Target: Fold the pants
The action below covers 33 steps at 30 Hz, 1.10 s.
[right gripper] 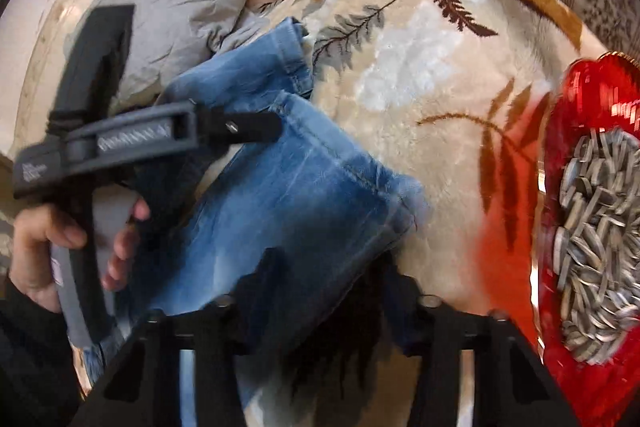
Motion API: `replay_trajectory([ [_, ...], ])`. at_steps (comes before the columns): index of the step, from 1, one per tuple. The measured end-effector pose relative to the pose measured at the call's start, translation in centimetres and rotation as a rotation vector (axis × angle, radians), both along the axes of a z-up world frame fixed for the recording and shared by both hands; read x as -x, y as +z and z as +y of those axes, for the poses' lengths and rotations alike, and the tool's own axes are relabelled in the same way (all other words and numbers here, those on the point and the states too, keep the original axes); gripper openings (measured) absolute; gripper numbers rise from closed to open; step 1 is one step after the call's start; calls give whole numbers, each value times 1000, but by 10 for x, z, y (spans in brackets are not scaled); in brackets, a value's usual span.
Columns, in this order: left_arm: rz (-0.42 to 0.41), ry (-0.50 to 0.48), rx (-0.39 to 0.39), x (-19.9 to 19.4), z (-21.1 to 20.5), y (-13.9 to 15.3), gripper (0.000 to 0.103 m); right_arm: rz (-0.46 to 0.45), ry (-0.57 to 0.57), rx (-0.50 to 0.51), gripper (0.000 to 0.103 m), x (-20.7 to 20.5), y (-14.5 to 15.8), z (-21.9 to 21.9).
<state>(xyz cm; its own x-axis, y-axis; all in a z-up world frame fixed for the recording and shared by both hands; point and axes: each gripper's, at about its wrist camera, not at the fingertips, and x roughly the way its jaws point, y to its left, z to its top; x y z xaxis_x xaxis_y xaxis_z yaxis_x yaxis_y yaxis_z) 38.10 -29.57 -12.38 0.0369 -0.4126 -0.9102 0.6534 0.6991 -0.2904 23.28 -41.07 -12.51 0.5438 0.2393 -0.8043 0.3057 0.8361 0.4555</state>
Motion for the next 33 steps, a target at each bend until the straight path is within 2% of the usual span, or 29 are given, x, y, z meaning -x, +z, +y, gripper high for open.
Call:
replay_trajectory([
  [1,54,-23,50,0,1,-2,29,-7,-2,2,18,-2,-1,0],
  [2,79,-25,50,0,1,-3,3,-21,-2,11,7,-3,0,0],
  [3,70,-24,43,2,2,-2,5,-40,2,26,5,-2,3,2],
  [7,43,-51,74,17,8,19,4,-119,-13,55,4,17,22,3],
  [11,-4,-98,164,47,9,66,3,-209,-39,65,4,54,52,1],
  [14,-59,-152,198,73,-4,100,3,-284,-58,99,4,93,77,1],
  [17,-101,-214,185,92,-34,117,3,-320,-101,112,4,123,87,-4],
  [20,-92,-255,141,100,-72,108,4,-318,-160,117,4,148,88,-14],
  [23,-123,-267,58,106,-95,93,8,-247,-184,101,8,153,79,-29],
  [24,-134,-250,35,105,-97,91,20,-214,-198,84,11,154,76,-35],
  [25,-143,-229,25,104,-94,90,47,-174,-210,97,16,154,75,-39],
  [26,-167,-181,24,101,-87,95,81,-157,-229,132,24,157,77,-42],
  [27,-196,-145,32,98,-79,100,90,-157,-247,163,33,162,79,-44],
  [28,-231,-108,49,98,-69,108,94,-169,-260,188,66,166,84,-46],
  [29,-255,-82,65,96,-58,116,94,-186,-270,197,93,170,88,-48],
  [31,-260,-59,66,93,-36,131,94,-261,-308,211,94,182,101,-50],
  [33,-287,-27,47,91,-9,144,94,-290,-285,226,94,184,114,-46],
])
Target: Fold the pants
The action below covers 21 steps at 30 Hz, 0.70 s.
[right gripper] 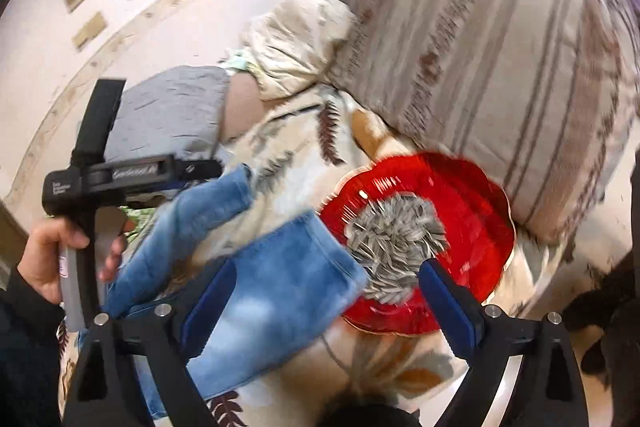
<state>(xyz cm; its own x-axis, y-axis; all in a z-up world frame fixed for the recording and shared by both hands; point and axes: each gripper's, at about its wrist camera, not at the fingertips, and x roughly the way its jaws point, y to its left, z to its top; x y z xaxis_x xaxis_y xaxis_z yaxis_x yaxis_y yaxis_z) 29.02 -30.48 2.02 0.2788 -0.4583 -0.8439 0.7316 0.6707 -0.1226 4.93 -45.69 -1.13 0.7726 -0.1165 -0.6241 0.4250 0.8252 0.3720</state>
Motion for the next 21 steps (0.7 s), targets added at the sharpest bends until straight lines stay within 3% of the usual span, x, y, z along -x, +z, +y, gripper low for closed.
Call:
replay_trajectory([
  [5,-76,60,-44,6,74,21,94,-38,45,9,94,-8,24,12],
  [15,-195,142,-277,30,220,38,94,-55,151,57,94,-58,41,47],
  [21,-186,112,-316,17,212,9,94,9,221,54,94,-101,25,52],
])
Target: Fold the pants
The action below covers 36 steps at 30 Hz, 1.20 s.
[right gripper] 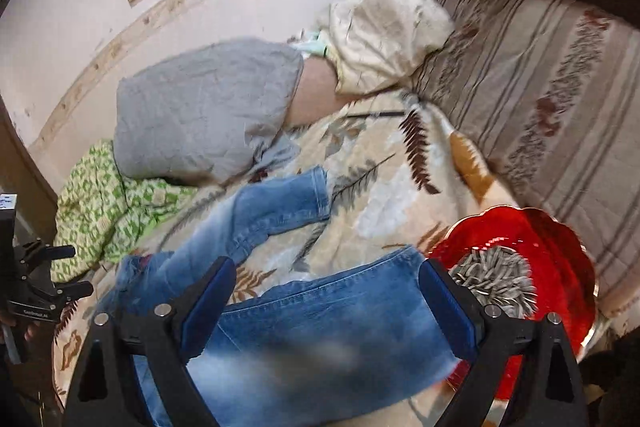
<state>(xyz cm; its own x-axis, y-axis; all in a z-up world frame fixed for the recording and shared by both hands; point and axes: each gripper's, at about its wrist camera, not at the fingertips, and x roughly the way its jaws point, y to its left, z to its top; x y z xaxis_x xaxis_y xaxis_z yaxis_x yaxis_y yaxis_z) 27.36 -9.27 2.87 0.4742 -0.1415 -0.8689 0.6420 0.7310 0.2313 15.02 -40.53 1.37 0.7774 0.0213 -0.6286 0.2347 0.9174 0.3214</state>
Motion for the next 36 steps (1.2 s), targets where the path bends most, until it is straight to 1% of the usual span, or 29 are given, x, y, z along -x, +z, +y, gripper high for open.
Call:
replay_trajectory([
  [2,8,-10,22,-9,-15,-12,94,25,35,7,94,-15,-6,-1],
  [6,8,-29,56,-33,-59,-41,94,82,104,53,93,-56,-18,-4],
  [8,7,-38,70,-46,-79,-56,94,105,162,30,93,-86,-26,-8],
  [9,7,-40,68,-53,-89,-67,94,116,179,24,93,-97,-30,-10],
  [10,5,-40,62,-59,-95,-75,94,137,212,20,93,-117,-37,-13],
  [11,2,-37,47,-67,-102,-88,94,147,233,23,93,-129,-42,-13],
  [12,-2,-30,36,-72,-104,-96,94,167,274,34,93,-150,-51,-13],
  [14,-7,-14,13,-82,-103,-113,94,196,308,72,93,-175,-62,-11],
  [16,8,-1,-12,-92,-96,-131,94,239,348,164,93,-203,-79,-2],
  [18,26,2,-13,-98,-90,-141,94,266,379,262,93,-227,-96,9],
  [19,31,6,-12,-100,-87,-145,94,271,388,271,93,-234,-102,12],
  [20,50,13,-4,-102,-84,-148,91,281,404,261,90,-244,-111,16],
  [21,72,17,18,-104,-81,-148,84,291,416,241,83,-250,-115,17],
  [23,163,13,82,-107,-78,-148,29,319,453,178,30,-259,-123,19],
  [24,192,15,97,-107,-77,-147,24,326,456,175,27,-259,-122,18],
  [25,201,15,106,-105,-78,-143,19,318,466,180,22,-257,-121,20],
  [26,192,7,105,-102,-81,-139,14,302,480,188,20,-253,-115,20],
  [27,186,-10,107,-96,-84,-133,14,290,488,190,17,-248,-110,20],
  [28,188,-21,119,-92,-86,-128,14,277,494,191,6,-241,-102,20],
  [29,196,-34,145,-87,-91,-120,14,264,498,192,6,-233,-93,17],
  [32,202,-86,182,-72,-103,-104,15,245,497,221,6,-211,-62,2],
  [34,209,-112,193,-65,-112,-101,16,254,492,228,6,-196,-45,-14],
  [36,243,-120,188,-64,-124,-109,18,290,493,233,6,-183,-36,-26],
])
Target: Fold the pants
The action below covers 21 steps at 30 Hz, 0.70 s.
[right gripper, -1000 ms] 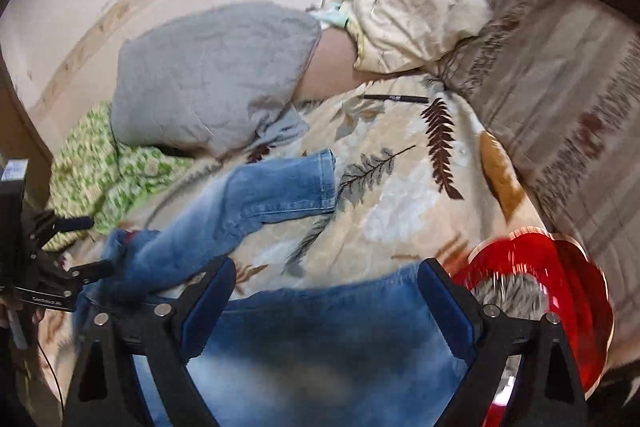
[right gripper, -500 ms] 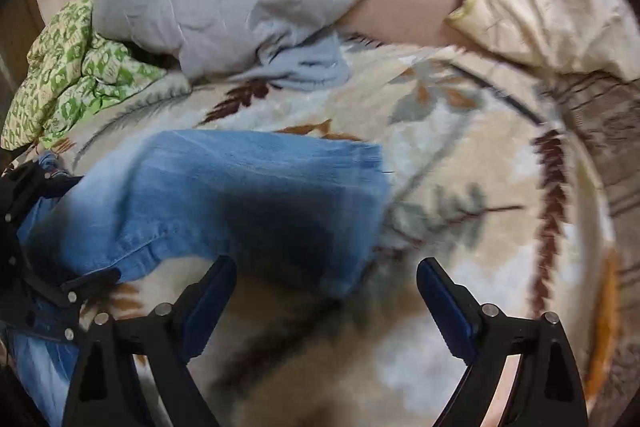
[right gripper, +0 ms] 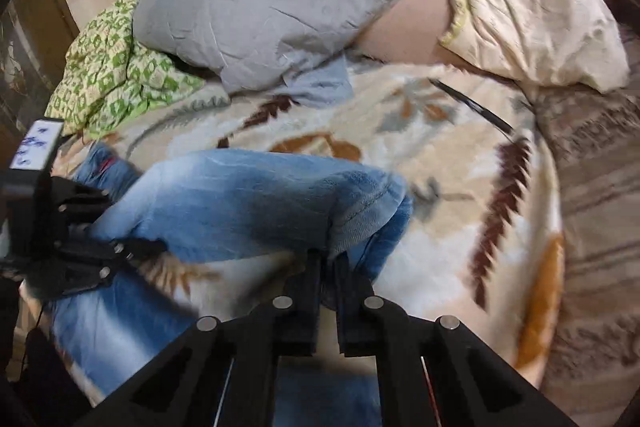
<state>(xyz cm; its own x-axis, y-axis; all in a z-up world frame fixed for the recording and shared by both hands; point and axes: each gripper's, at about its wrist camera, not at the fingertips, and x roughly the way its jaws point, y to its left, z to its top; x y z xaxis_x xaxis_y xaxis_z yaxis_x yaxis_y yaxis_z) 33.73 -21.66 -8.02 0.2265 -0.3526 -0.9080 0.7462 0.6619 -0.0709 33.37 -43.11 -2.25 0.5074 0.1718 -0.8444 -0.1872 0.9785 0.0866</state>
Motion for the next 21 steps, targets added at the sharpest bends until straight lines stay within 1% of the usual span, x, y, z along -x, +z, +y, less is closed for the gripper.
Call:
replay_trajectory([
  [1,25,2,-16,-1,-7,-10,20,29,-2,15,6,4,-1,-5],
  [2,37,6,-34,-3,-12,-17,21,71,-11,37,6,7,-8,-11],
  [4,68,39,-115,-7,-21,-42,22,160,-34,57,5,9,-29,-20],
  [5,74,48,-122,-7,-22,-48,27,202,-66,96,6,9,-42,-25],
  [6,59,45,-105,-5,-21,-46,32,235,-112,113,7,10,-54,-34],
  [7,59,38,-97,-2,-20,-40,56,260,-152,96,7,12,-60,-42],
  [8,54,43,-108,2,-17,-35,84,263,-171,67,7,15,-60,-48],
  [9,17,60,-119,5,-13,-27,90,246,-180,41,7,19,-56,-51],
  [11,-68,75,-109,12,-2,-6,90,192,-171,29,10,27,-42,-50],
  [12,-89,80,-95,17,8,7,90,166,-169,25,13,32,-34,-48],
  [13,-97,94,-85,19,17,15,90,144,-167,15,25,36,-26,-45],
  [14,-105,120,-79,22,31,24,90,126,-163,4,55,39,-19,-41],
  [15,-112,150,-69,26,49,34,90,104,-156,-6,75,44,-11,-34],
  [16,-118,172,-60,31,63,41,90,68,-155,-12,89,49,-3,-27],
  [17,-126,198,-56,32,81,49,90,20,-148,-21,89,56,6,-17],
  [20,-159,293,-64,50,144,67,90,-34,-69,-56,89,66,22,22],
  [21,-168,335,-71,54,169,71,90,-54,-27,-66,89,71,27,41],
])
